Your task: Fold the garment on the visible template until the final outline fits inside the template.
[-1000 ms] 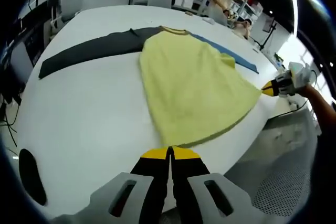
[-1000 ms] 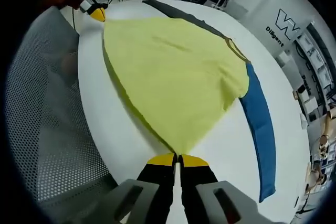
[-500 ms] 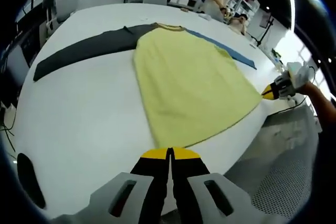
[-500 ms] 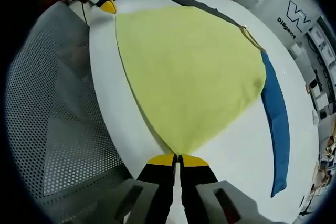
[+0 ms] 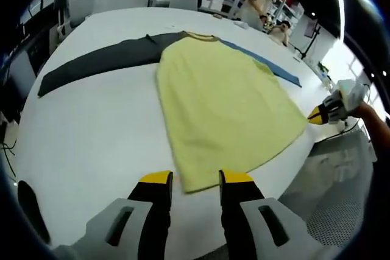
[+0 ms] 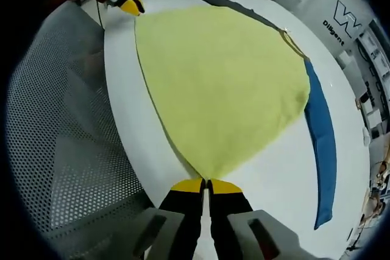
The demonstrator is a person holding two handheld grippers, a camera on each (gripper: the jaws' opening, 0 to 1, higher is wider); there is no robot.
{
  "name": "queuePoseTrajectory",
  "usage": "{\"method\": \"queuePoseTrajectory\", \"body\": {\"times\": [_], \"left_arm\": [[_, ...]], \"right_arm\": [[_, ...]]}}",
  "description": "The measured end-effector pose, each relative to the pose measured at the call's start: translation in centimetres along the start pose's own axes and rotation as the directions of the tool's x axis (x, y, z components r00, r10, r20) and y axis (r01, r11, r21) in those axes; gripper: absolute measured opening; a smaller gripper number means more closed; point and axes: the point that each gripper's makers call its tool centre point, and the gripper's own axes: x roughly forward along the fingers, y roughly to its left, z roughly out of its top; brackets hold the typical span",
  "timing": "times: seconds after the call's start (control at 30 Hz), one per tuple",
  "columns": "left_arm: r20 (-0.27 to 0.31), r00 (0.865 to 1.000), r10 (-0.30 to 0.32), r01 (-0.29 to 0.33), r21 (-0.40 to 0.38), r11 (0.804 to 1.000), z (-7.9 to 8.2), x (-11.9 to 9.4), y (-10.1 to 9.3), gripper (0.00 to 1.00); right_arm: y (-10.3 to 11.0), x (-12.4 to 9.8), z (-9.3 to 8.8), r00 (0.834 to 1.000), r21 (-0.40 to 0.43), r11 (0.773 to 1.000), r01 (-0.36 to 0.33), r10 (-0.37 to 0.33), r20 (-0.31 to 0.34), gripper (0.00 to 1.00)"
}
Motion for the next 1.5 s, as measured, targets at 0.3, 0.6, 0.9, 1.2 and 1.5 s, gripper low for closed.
{"method": "queuePoseTrajectory", "body": {"times": [0.3, 0.6, 0.9, 1.2, 1.5], "left_arm": [[-0.017, 1.000, 0.017, -0.017, 0.001, 1.000, 0.1, 0.7, 0.0, 0.24], [-0.076, 0.995, 0.058, -0.055, 0.033, 0.998, -0.7, 1.1, 0.7, 0.03], [-0.070, 0.996, 0.052, -0.051, 0.021, 0.998, -0.6, 0.5, 0.6, 0.00], [-0.094, 0.994, 0.046, -0.038, 0.093, 0.995, -1.4, -1.0, 0.0, 0.00], [-0.122, 0.992, 0.037, -0.025, 0.097, 0.995, -2.8, -1.6, -0.2, 0.00]], "right_arm": [[-0.1, 0.0, 0.1, 1.000, 0.001, 1.000, 0.001, -0.001, 0.004, 0.00], [-0.1, 0.0, 0.2, 1.000, 0.002, 1.000, 0.002, -0.002, 0.008, 0.00], [-0.2, -0.1, 0.4, 1.000, 0.002, 1.000, 0.004, -0.004, 0.014, 0.00], [0.4, -0.1, 0.0, 1.000, 0.004, 1.000, -0.015, 0.015, 0.001, 0.00], [1.3, 0.0, -0.8, 0.999, 0.017, 0.999, -0.046, 0.046, -0.016, 0.00]]}}
